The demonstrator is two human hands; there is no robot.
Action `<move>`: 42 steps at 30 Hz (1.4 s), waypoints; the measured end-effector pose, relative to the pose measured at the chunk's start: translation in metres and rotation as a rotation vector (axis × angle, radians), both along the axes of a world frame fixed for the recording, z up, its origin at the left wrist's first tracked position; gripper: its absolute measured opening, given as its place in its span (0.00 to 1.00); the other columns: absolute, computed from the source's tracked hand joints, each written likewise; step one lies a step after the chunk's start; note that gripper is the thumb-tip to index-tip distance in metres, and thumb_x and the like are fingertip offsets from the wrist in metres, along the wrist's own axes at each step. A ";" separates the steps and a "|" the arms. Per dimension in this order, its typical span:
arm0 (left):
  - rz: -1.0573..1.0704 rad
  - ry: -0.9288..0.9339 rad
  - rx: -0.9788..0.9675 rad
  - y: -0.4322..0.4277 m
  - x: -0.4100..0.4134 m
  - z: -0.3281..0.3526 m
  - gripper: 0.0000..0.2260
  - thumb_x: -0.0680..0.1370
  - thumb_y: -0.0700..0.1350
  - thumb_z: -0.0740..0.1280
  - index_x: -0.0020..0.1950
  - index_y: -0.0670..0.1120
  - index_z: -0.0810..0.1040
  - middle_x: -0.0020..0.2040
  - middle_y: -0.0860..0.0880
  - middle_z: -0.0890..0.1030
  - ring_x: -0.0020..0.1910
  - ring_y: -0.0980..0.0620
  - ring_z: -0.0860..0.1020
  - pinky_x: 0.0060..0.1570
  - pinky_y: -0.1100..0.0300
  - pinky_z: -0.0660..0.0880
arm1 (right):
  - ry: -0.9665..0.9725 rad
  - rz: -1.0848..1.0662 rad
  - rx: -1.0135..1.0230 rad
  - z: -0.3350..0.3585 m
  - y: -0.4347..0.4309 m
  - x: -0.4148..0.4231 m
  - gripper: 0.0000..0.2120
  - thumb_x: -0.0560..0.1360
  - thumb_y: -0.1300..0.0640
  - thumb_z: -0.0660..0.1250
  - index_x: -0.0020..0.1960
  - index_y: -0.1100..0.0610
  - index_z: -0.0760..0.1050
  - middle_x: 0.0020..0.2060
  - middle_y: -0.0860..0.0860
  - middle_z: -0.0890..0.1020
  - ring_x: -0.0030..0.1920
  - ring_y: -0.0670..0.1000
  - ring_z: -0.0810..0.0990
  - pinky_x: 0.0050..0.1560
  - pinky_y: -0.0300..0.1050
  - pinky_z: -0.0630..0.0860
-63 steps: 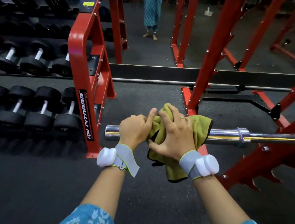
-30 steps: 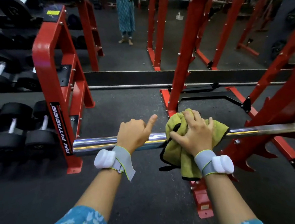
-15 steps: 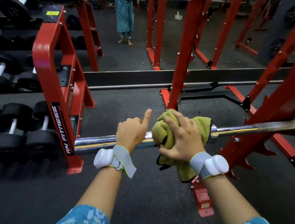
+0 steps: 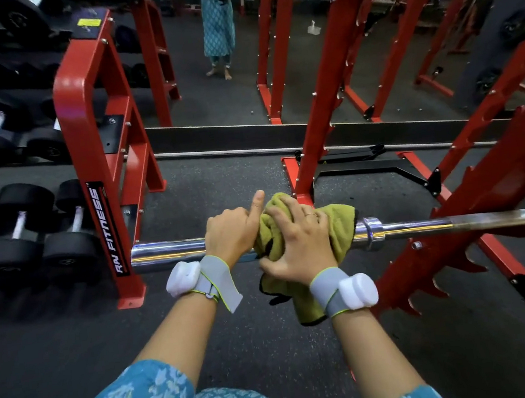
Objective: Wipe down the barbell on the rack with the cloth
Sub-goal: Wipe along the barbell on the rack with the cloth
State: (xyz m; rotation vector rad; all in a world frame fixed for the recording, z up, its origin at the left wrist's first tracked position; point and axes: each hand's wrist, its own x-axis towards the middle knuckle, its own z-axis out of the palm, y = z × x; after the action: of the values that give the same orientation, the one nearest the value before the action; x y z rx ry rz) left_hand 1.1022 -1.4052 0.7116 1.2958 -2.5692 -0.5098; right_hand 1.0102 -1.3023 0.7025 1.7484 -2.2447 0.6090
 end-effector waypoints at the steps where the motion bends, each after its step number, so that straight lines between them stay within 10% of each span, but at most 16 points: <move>1: 0.005 0.011 0.000 0.001 0.001 0.001 0.32 0.80 0.62 0.40 0.40 0.44 0.76 0.49 0.38 0.80 0.53 0.39 0.77 0.53 0.51 0.67 | -0.006 0.011 -0.011 0.000 0.000 -0.002 0.37 0.53 0.35 0.59 0.60 0.47 0.68 0.64 0.54 0.74 0.52 0.60 0.77 0.50 0.56 0.70; 13: -0.021 -0.002 -0.075 0.003 0.000 -0.001 0.32 0.80 0.61 0.39 0.29 0.45 0.70 0.31 0.47 0.72 0.37 0.43 0.73 0.44 0.53 0.61 | -0.148 -0.379 -0.050 0.006 0.009 -0.020 0.35 0.58 0.35 0.54 0.59 0.50 0.76 0.67 0.50 0.71 0.62 0.62 0.70 0.64 0.75 0.47; 23: -0.019 0.013 -0.075 -0.001 -0.002 -0.003 0.34 0.79 0.63 0.40 0.34 0.42 0.75 0.36 0.43 0.78 0.43 0.40 0.77 0.46 0.52 0.64 | -0.031 -0.230 -0.126 -0.009 0.008 -0.007 0.32 0.59 0.35 0.60 0.59 0.48 0.74 0.64 0.52 0.75 0.54 0.60 0.76 0.59 0.67 0.63; 29: -0.008 0.037 -0.080 -0.001 -0.001 -0.006 0.33 0.79 0.63 0.39 0.28 0.44 0.68 0.29 0.46 0.73 0.34 0.43 0.72 0.45 0.53 0.63 | -0.175 -0.563 0.010 0.005 0.010 -0.030 0.38 0.58 0.29 0.50 0.63 0.43 0.70 0.67 0.46 0.69 0.70 0.62 0.63 0.62 0.80 0.40; 42: -0.020 0.012 -0.096 -0.002 -0.003 -0.008 0.33 0.78 0.64 0.40 0.33 0.44 0.74 0.40 0.42 0.81 0.45 0.41 0.78 0.50 0.51 0.65 | -0.141 -0.408 -0.079 -0.006 0.004 0.027 0.31 0.59 0.36 0.58 0.57 0.48 0.77 0.66 0.51 0.74 0.57 0.65 0.74 0.59 0.79 0.55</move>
State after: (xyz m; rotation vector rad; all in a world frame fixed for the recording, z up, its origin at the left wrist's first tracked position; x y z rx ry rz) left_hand 1.0996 -1.4075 0.7033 1.2322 -2.5654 -0.3913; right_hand 1.0373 -1.2980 0.6964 1.1904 -2.5313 0.7330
